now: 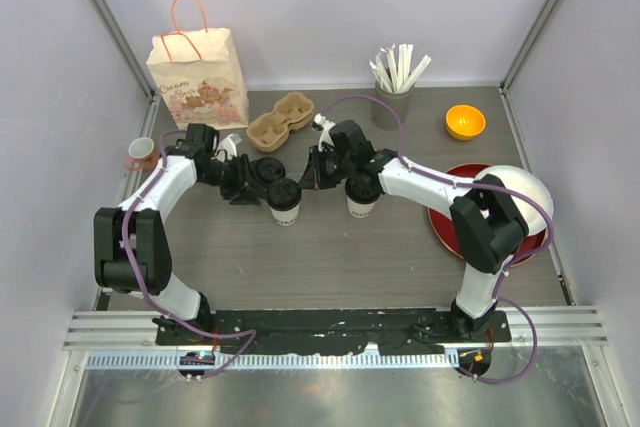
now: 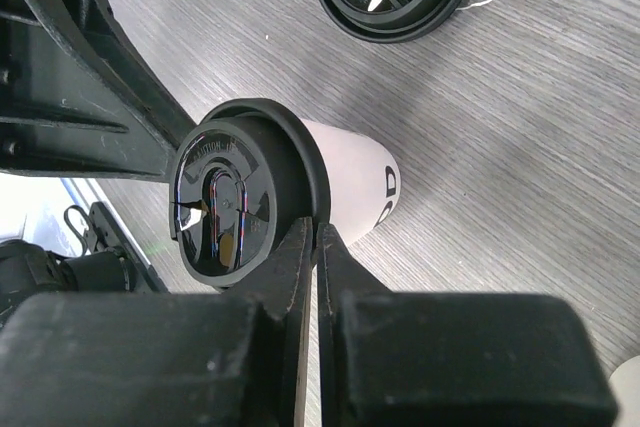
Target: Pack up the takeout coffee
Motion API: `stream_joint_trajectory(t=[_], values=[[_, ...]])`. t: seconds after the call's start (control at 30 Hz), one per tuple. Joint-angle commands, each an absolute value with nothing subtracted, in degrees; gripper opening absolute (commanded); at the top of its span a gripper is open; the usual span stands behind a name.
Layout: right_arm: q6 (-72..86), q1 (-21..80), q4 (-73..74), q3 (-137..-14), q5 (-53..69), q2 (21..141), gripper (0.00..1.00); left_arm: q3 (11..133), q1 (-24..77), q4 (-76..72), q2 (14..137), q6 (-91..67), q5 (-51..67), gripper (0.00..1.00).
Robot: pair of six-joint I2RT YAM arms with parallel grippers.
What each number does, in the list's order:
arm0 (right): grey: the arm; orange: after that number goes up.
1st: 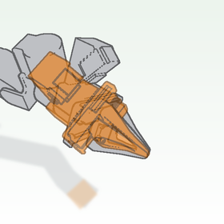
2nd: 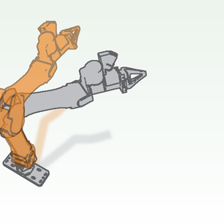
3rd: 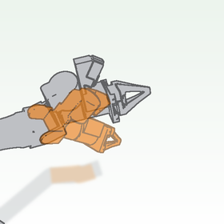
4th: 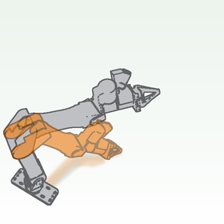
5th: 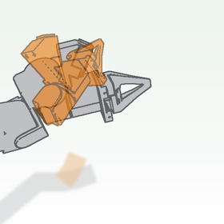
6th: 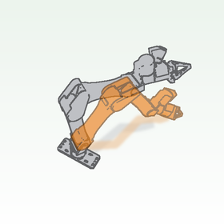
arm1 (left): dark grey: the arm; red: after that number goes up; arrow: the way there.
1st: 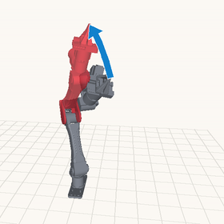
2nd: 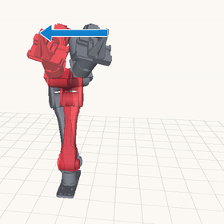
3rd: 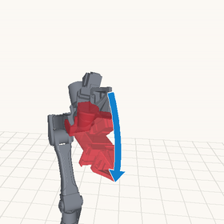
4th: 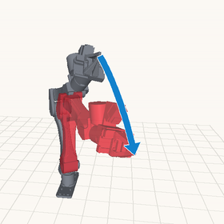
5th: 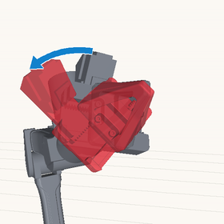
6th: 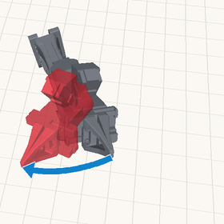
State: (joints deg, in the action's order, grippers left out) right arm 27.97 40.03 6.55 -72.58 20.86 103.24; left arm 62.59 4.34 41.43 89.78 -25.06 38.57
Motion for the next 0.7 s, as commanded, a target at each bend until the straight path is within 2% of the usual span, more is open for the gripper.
stream_joint_trajectory(t=[0.0,0.33,0.67], values=[[24.52,42.98,15.29,-71.37,17.49,105.56,0.06,63.54,4.13,41.13,90.09,-23.73,38.41,0.39],[23.29,44.03,15.56,-75.94,17.58,102.92,0.09,71.63,3.87,48.59,89.56,-16.18,32.52,0.46],[24.52,44.30,12.92,-77.34,19.16,102.04,0.10,68.56,3.78,49.04,91.84,-14.85,32.25,0.47]])
